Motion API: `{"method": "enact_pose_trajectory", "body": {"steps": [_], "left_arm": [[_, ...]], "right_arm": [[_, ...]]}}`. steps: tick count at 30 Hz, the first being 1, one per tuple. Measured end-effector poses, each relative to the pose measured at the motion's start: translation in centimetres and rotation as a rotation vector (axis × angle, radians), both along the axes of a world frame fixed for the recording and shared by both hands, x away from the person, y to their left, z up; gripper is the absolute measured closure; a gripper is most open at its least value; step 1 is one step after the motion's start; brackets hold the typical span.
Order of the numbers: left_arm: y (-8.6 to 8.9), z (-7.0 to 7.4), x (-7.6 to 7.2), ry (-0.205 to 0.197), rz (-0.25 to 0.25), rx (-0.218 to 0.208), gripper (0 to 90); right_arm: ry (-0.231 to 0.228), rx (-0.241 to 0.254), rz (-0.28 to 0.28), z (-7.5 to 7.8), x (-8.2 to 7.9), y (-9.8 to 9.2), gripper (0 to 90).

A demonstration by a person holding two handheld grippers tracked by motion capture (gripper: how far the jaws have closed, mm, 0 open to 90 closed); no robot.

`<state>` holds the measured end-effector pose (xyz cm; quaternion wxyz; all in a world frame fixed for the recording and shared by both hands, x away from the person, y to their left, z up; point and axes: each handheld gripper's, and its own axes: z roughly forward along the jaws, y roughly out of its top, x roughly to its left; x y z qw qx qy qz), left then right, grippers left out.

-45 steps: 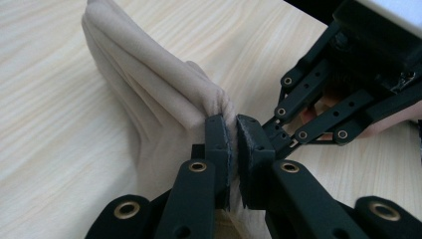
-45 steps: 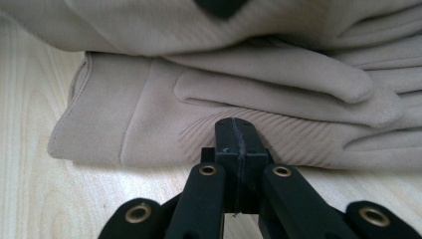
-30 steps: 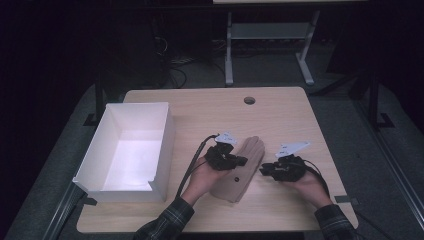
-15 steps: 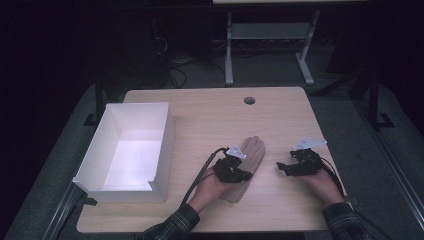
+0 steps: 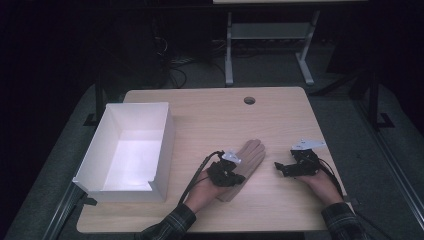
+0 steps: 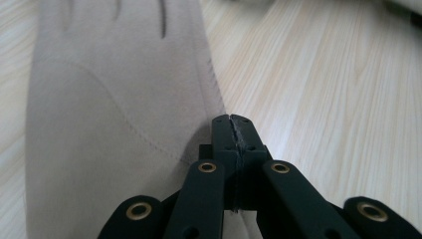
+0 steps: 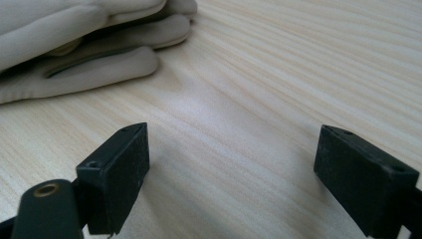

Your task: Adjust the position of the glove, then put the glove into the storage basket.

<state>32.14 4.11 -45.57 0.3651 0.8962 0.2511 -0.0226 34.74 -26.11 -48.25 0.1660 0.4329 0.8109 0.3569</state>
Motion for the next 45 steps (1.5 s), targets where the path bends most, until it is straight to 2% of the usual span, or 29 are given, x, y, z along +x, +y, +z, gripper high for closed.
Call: {"method": "enact_pose_trajectory", "body": {"steps": [12,14,17,19,20,21,22,23,24,26,28,30,33,34,38,45], "left_arm": [[3.8,0.7,-0.8,-0.013,0.028,0.052,88.9],[3.9,0.9,-0.9,-0.008,0.038,0.048,86.8],[4.0,1.5,-0.7,-0.024,0.033,0.038,83.6],[3.9,2.0,-0.6,-0.036,0.023,0.027,78.0],[3.8,2.5,-0.4,-0.038,0.012,0.019,66.7],[3.8,2.5,-0.4,-0.038,0.012,0.019,61.2],[3.7,2.7,-0.2,-0.049,-0.004,0.026,61.2],[3.6,2.9,-0.1,-0.053,0.0,0.026,56.4],[3.5,3.2,0.3,-0.072,-0.019,0.043,48.3],[3.4,3.2,0.5,-0.082,-0.02,0.042,45.3],[3.1,3.4,1.3,-0.106,-0.016,0.05,37.6],[3.0,3.4,1.6,-0.116,-0.013,0.045,35.3],[2.8,3.3,2.4,-0.124,-0.008,0.038,26.0],[2.7,3.2,2.6,-0.122,-0.007,0.035,26.0],[2.3,2.4,3.4,-0.127,-0.027,0.042,18.2],[1.5,1.4,3.5,-0.138,-0.036,0.051,15.2]], "right_arm": [[0.002,0.001,-0.001,0.0,0.0,0.0,13.6],[0.002,0.001,-0.001,0.0,0.0,0.0,13.5],[0.003,-0.001,0.0,0.0,0.0,0.0,13.4],[0.003,-0.001,0.0,0.0,0.0,0.0,13.4],[0.003,-0.001,0.0,0.0,0.0,0.0,13.4],[0.003,-0.001,0.0,0.0,0.0,0.0,13.4],[0.004,-0.001,0.0,0.0,0.0,0.0,13.4],[0.004,-0.001,0.0,0.0,0.0,0.0,13.4],[0.004,-0.001,-0.001,0.0,0.0,0.0,13.4],[0.003,0.002,-0.001,0.0,0.1,0.1,13.4],[0.003,0.001,-0.002,0.0,0.1,0.1,13.4],[0.003,0.002,-0.002,0.0,0.1,0.1,13.4],[-0.001,0.0,-0.001,0.0,0.1,0.1,13.4],[-0.001,0.0,0.0,0.0,0.1,0.1,13.5],[-0.001,0.0,-0.001,0.0,0.1,0.1,13.4],[-0.001,0.0,0.0,0.0,0.1,0.1,13.4]]}}
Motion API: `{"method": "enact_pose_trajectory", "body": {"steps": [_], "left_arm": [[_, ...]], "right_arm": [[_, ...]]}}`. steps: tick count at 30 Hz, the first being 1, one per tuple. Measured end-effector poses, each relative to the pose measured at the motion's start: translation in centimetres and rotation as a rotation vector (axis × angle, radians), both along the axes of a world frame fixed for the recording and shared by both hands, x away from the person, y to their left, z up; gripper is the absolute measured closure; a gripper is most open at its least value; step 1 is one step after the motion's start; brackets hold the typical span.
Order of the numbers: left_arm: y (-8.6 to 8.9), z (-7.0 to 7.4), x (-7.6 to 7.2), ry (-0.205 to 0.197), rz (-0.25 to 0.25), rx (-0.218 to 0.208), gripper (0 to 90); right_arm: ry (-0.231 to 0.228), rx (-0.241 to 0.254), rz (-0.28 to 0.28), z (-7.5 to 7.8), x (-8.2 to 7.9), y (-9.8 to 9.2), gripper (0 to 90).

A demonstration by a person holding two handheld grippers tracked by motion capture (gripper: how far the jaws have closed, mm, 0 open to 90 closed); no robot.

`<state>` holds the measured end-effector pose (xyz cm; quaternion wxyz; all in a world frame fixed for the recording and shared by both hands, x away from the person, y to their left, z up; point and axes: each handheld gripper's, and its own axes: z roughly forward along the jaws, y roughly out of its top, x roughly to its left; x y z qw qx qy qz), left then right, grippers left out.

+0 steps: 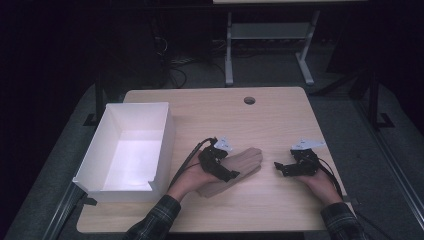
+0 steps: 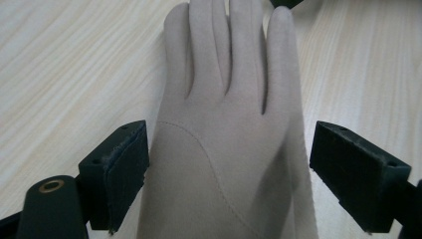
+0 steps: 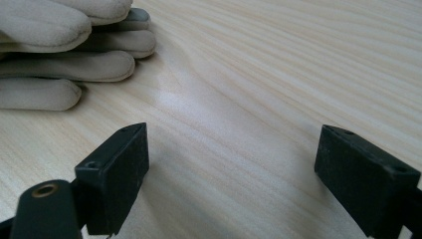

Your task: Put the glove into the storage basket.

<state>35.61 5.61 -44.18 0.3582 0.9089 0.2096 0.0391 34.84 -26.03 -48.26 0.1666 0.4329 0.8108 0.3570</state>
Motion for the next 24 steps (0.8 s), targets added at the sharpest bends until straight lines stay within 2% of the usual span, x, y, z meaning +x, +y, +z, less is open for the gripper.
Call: {"method": "enact_pose_trajectory", "body": {"steps": [4,8,10,11,12,19,23,24], "left_arm": [[-0.5,-0.6,-0.1,0.0,-0.011,0.019,15.2],[-1.2,-1.4,-0.3,-0.004,-0.019,0.065,15.2],[-1.3,-1.7,-0.4,-0.002,-0.015,0.064,15.2],[-1.4,-1.9,-0.5,-0.003,-0.021,0.081,15.2],[-1.6,-2.1,-0.7,-0.026,-0.026,0.099,15.2],[-1.5,-2.3,-0.8,-0.039,-0.019,0.098,16.7],[-1.2,-2.0,-0.9,-0.045,-0.016,0.104,27.4],[-1.1,-1.9,-0.9,-0.044,-0.007,0.1,38.9]], "right_arm": [[0.0,0.0,0.0,0.0,0.0,0.0,13.5],[-0.001,0.0,0.0,0.0,0.0,0.0,13.4],[0.0,0.0,0.0,0.0,0.0,0.0,13.5],[-0.001,0.0,0.0,0.0,0.0,0.0,13.5],[0.0,0.0,0.0,0.0,0.0,0.0,13.5],[0.0,0.0,0.0,0.0,0.0,0.0,13.5],[0.0,-0.001,-0.001,0.0,0.0,0.0,13.5],[0.001,-0.002,-0.001,0.0,0.0,0.0,13.5]]}}
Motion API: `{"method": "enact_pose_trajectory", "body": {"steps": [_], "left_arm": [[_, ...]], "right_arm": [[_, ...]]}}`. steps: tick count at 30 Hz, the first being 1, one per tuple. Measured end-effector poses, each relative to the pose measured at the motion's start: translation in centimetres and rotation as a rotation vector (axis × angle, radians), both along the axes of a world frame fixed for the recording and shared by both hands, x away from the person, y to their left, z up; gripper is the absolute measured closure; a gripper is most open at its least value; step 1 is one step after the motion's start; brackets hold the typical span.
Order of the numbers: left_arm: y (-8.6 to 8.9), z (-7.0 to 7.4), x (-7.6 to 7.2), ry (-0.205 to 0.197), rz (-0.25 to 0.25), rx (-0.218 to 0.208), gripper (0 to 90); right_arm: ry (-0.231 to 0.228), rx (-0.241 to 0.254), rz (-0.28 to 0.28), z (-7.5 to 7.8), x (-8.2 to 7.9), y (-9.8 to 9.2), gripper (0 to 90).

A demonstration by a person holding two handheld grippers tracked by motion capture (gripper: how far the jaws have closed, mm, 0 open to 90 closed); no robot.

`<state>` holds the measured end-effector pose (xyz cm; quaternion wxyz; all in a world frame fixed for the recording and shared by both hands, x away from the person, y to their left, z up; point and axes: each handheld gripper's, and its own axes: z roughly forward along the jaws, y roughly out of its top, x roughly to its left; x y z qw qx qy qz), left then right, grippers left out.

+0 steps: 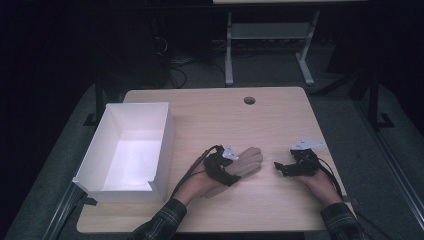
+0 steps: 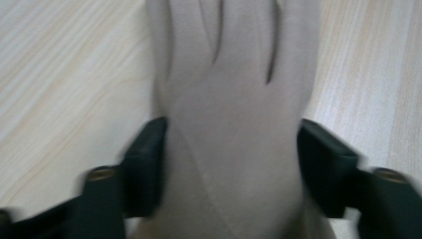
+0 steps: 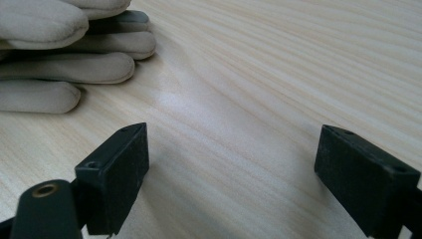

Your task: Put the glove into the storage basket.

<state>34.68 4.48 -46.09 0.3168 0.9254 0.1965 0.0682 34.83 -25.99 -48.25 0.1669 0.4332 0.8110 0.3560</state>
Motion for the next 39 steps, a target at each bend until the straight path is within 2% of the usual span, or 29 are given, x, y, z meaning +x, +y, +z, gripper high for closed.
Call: {"method": "enact_pose_trajectory", "body": {"steps": [3,7,9,13,16,17,19,21,23,24,25,31,33,34,36,38,39], "left_arm": [[0.6,0.2,0.3,0.008,0.016,-0.013,53.5],[0.8,0.3,0.5,0.028,0.032,-0.023,62.1],[0.9,0.3,0.6,0.034,0.032,-0.024,64.1],[1.2,0.5,0.8,0.064,0.06,-0.057,66.8],[1.4,0.8,0.8,0.074,0.064,-0.043,67.2],[1.6,1.1,0.9,0.087,0.082,-0.062,67.2],[1.8,1.3,0.9,0.095,0.084,-0.061,67.2],[2.1,1.8,1.0,0.101,0.105,-0.078,67.2],[2.4,2.3,1.0,0.103,0.119,-0.09,67.2],[2.6,3.1,1.0,0.102,0.124,-0.098,67.2],[2.6,3.1,1.0,0.102,0.124,-0.098,67.2],[2.7,5.5,0.8,0.105,0.127,-0.134,67.2],[2.8,7.0,0.7,0.106,0.117,-0.152,67.2],[2.8,7.0,0.7,0.106,0.117,-0.152,67.2],[2.8,8.0,0.6,0.113,0.12,-0.173,67.2],[2.9,9.0,0.6,0.112,0.117,-0.182,67.2],[3.1,10.0,0.6,0.107,0.107,-0.173,67.2]], "right_arm": [[-0.001,0.0,-0.002,0.0,0.0,0.0,13.5],[-0.001,0.0,-0.003,0.0,0.0,0.0,13.5],[-0.001,0.0,-0.003,0.0,0.0,0.0,13.5],[-0.002,0.0,-0.004,0.0,0.0,0.0,13.5],[0.004,0.003,-0.007,0.0,0.0,0.1,13.5],[0.004,0.003,-0.007,0.0,0.0,0.1,13.6],[0.004,0.003,-0.008,0.0,0.0,0.1,13.6],[0.003,0.001,-0.006,0.0,0.0,0.1,13.6],[0.003,0.0,-0.006,0.0,0.0,0.1,13.6],[0.004,0.002,-0.007,0.0,0.0,0.1,13.6],[0.003,-0.001,-0.006,0.0,0.0,0.1,13.6],[0.004,0.003,-0.007,0.0,0.0,0.1,13.6],[0.004,0.002,-0.006,0.0,0.0,0.1,13.6],[0.004,0.002,-0.006,0.0,0.0,0.1,13.6],[0.004,0.002,-0.007,0.0,0.0,0.1,13.6],[0.004,0.0,-0.006,0.0,0.0,0.1,13.6],[0.004,0.0,-0.006,0.0,0.0,0.1,13.6]]}}
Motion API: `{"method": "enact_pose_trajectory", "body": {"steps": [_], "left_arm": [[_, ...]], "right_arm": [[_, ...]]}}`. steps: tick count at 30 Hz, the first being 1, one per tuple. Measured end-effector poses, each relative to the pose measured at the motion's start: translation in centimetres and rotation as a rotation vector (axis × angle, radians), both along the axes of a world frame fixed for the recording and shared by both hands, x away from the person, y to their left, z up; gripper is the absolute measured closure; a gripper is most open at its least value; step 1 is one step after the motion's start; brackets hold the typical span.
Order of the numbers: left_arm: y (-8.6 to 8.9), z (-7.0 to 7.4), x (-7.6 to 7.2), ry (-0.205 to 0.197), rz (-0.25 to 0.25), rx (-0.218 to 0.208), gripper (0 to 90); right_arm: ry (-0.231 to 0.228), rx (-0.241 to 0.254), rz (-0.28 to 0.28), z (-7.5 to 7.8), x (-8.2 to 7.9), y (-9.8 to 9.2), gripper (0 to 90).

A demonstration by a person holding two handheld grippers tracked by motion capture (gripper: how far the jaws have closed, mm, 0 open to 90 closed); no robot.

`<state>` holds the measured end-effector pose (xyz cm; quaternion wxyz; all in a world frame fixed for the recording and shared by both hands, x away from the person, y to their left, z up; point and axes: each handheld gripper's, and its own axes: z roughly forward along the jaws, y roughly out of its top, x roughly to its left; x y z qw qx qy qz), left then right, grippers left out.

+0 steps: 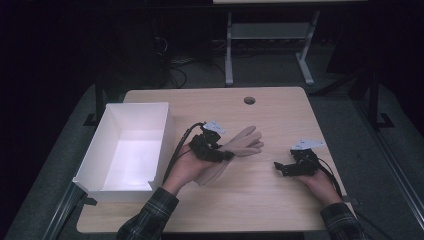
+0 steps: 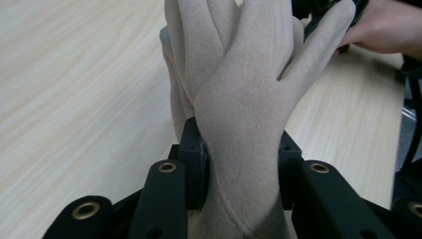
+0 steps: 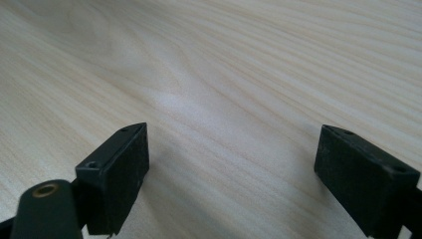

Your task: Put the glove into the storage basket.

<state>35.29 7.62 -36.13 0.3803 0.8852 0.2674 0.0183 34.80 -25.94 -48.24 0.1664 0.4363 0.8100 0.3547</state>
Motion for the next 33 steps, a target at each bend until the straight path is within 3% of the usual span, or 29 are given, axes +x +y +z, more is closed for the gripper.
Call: {"method": "enact_pose_trajectory", "body": {"steps": [4,8,9,13,16,23,33], "left_arm": [[0.3,1.4,0.0,-0.002,-0.003,0.005,67.2],[1.1,3.3,0.1,-0.017,0.009,-0.018,67.2],[1.7,4.3,0.3,-0.016,-0.003,-0.02,67.2],[2.6,5.5,0.5,-0.029,0.001,-0.009,67.2],[4.1,6.8,0.6,-0.043,0.01,-0.023,67.2],[7.2,8.1,0.8,-0.068,0.06,-0.024,67.2],[11.6,8.7,1.1,-0.096,0.144,-0.012,67.2]], "right_arm": [[0.0,0.002,0.0,0.0,0.0,0.0,13.6],[0.001,0.002,-0.001,0.0,0.0,0.0,13.6],[0.0,0.0,0.0,0.0,0.0,0.0,13.6],[0.0,0.0,0.0,0.0,0.0,0.0,13.6],[0.0,0.002,-0.001,0.0,0.0,0.0,13.6],[0.0,0.0,0.0,0.0,0.0,0.0,13.6],[0.0,0.002,-0.001,0.0,0.0,0.0,13.6]]}}
